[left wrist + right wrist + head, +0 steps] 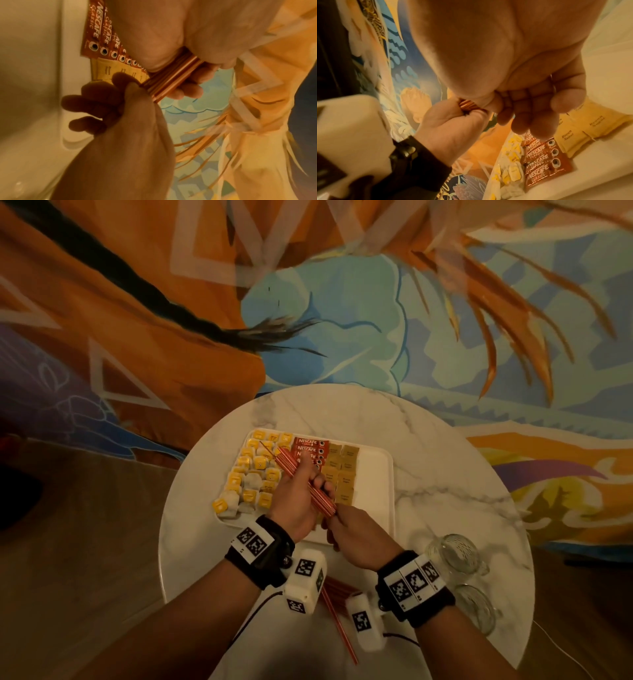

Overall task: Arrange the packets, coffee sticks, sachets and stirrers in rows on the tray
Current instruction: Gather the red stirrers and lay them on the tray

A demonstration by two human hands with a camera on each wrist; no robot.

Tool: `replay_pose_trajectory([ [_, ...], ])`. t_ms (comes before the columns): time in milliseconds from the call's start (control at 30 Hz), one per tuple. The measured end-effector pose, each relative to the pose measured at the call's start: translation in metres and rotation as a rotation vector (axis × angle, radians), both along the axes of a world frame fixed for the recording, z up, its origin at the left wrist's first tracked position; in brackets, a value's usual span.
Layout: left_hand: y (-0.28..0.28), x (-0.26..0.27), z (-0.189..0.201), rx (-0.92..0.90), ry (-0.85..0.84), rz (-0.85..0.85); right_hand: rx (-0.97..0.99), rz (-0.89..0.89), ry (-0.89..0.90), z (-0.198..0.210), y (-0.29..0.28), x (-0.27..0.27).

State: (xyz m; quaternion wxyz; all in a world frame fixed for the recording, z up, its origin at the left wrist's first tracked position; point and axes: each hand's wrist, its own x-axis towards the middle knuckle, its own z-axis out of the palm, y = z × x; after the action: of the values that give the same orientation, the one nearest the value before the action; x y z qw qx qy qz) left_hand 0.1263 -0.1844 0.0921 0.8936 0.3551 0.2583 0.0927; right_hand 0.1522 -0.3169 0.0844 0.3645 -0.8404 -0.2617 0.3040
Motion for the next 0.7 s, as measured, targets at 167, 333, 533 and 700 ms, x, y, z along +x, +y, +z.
replay_pose_trajectory([
  [167, 0.011, 0.001, 0.002, -0.011, -0.017, 0.008, 0.009, -0.035, 0.018, -0.002, -0.008, 0.002],
  [333, 0.006, -0.001, 0.001, 0.07, 0.005, -0.018, 0.076, -0.029, -0.026, 0.0, -0.006, 0.0],
  [533, 0.013, 0.003, 0.002, 0.411, 0.014, 0.057, 0.539, -0.505, 0.652, 0.002, -0.013, 0.009],
  [700, 0.002, 0.006, -0.008, 0.632, 0.06, 0.0, 0.661, -0.506, 0.922, 0.009, -0.006, 0.005],
])
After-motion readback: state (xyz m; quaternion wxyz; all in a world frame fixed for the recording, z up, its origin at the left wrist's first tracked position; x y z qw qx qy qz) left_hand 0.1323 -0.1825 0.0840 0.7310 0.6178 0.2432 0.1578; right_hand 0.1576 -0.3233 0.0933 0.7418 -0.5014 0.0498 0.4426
